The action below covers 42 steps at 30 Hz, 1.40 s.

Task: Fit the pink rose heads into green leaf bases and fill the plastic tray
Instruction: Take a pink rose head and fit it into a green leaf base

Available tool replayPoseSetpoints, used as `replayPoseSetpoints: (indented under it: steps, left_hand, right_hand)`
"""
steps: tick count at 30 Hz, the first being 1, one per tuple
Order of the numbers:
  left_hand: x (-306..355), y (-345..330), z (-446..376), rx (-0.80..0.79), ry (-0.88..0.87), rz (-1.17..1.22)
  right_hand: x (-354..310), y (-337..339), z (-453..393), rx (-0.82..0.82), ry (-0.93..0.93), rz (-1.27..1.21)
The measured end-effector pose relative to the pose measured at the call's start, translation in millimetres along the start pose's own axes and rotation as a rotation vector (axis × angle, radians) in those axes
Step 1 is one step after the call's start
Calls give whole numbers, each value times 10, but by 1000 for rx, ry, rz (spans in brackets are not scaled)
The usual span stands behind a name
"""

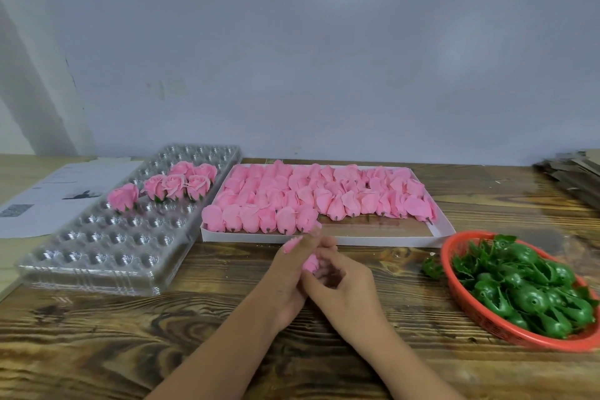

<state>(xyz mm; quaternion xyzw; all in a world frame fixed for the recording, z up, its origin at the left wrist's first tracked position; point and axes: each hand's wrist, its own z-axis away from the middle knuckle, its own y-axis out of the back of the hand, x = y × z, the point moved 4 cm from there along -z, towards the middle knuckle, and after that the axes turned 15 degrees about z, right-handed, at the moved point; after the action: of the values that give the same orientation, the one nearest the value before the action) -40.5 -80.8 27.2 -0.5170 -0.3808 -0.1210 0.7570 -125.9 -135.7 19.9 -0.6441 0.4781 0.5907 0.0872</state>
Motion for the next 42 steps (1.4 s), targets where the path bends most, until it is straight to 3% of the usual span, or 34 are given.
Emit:
replayPoseSetpoints:
  steps: [8,12,16,22,28,33,37,42]
  left_hand:
    - [37,26,-40,-72,-15,-30]
    - [18,27,-36,8,-25,-39]
    - [12,22,-28,42,-30,-52]
    - [38,18,-27,-8,-41,-57]
    - [40,42,-49,-44,-67,-84]
    - [49,78,-73,-13,-87,-113]
    - [47,146,-136,34,-93,8]
    - [17,153,-163,36,-77,49]
  right_hand:
    - [1,-1,-37,-123,-34,-210]
    - [29,-23,16,-45,-76,-67]
    - [-15,9,39,6,27,173]
    - [-7,10,9,-84,-27,-20]
    - [-7,10,16,-69,7,13]
    - [-19,30,25,-91,47,183]
    - [2,187,49,-72,61,396]
    - [129,570,66,114,-154,1000]
